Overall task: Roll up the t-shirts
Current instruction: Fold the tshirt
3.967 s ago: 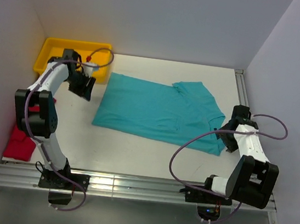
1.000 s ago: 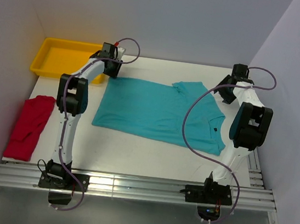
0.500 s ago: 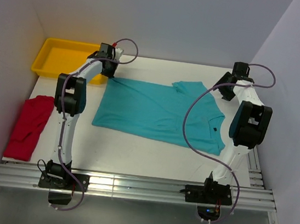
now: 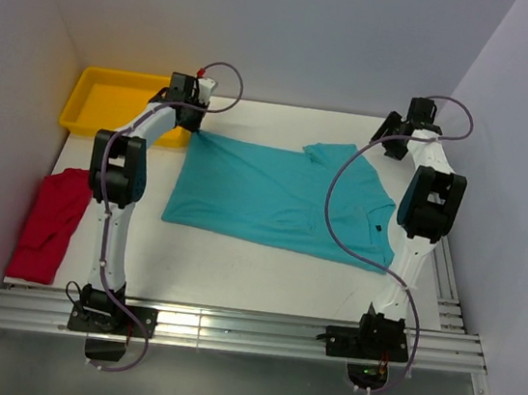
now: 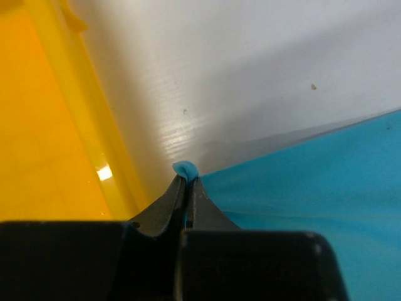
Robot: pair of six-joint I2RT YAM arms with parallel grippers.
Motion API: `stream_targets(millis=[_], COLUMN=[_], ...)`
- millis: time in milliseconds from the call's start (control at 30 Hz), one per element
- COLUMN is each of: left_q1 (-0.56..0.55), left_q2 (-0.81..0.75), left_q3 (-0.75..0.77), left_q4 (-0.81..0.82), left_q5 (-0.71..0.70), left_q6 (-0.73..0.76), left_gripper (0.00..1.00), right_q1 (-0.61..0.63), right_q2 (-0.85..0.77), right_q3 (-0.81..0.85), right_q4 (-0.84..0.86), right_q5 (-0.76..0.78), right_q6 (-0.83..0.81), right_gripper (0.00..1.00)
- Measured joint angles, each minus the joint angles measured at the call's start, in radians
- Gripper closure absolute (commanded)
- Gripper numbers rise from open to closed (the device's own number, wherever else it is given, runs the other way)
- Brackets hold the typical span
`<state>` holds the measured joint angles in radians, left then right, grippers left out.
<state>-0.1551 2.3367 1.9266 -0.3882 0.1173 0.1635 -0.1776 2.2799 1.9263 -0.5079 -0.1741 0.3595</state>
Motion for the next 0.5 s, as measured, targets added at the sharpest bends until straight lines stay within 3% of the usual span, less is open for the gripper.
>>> stream_targets(millis=[500], left_q1=[-0.043], left_q2=[-0.032], left_q3=[-0.001], left_q4=[0.039], left_q5=[0.000], left_q6=[0.068], left_gripper=[1.00], right_q1=[0.046], right_q2=[0.213], right_q3=[0.333], right_q4=[-0.096], right_q5=[-0.019], right_q6=[-0.087], right_gripper=[0.29])
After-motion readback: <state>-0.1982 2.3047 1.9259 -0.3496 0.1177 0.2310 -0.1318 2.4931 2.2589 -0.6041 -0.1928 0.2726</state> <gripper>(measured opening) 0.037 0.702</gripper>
